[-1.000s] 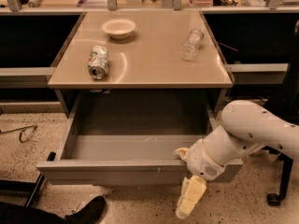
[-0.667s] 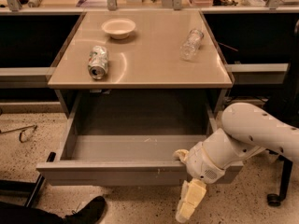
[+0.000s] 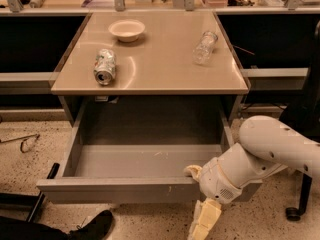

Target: Open top drawer

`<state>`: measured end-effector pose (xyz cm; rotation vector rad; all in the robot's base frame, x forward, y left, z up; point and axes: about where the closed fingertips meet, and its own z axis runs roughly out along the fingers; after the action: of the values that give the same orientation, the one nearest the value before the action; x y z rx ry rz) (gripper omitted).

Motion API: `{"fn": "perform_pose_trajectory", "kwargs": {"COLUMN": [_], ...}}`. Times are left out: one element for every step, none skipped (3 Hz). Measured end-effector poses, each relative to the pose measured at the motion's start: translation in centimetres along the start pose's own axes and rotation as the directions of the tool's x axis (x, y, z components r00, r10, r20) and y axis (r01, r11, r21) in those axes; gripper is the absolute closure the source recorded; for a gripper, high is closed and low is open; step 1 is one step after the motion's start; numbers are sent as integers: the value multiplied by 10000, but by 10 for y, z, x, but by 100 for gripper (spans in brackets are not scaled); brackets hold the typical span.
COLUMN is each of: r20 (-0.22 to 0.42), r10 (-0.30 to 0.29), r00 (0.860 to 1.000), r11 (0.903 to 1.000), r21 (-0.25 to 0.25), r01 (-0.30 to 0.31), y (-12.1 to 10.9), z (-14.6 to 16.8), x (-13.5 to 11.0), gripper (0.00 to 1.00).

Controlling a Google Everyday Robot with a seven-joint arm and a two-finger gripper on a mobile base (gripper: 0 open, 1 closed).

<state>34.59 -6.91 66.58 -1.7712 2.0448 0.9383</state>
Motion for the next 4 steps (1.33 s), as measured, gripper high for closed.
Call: {"fn": "perform_pose_trajectory", "kwargs": {"r20": [291,291,245,207], "r10": [-83,-83,-70,-122], "r00": [9995,9995,9997,9997], "r11": [10000,10000,9999,9998], "r21": [-44,-45,-146,-184], "r01": [84,85,74,125], "y": [18,18,23,30], "z": [6,6,7,6], "x": [0,0,0,0], "gripper": [0,0,0,0]}}
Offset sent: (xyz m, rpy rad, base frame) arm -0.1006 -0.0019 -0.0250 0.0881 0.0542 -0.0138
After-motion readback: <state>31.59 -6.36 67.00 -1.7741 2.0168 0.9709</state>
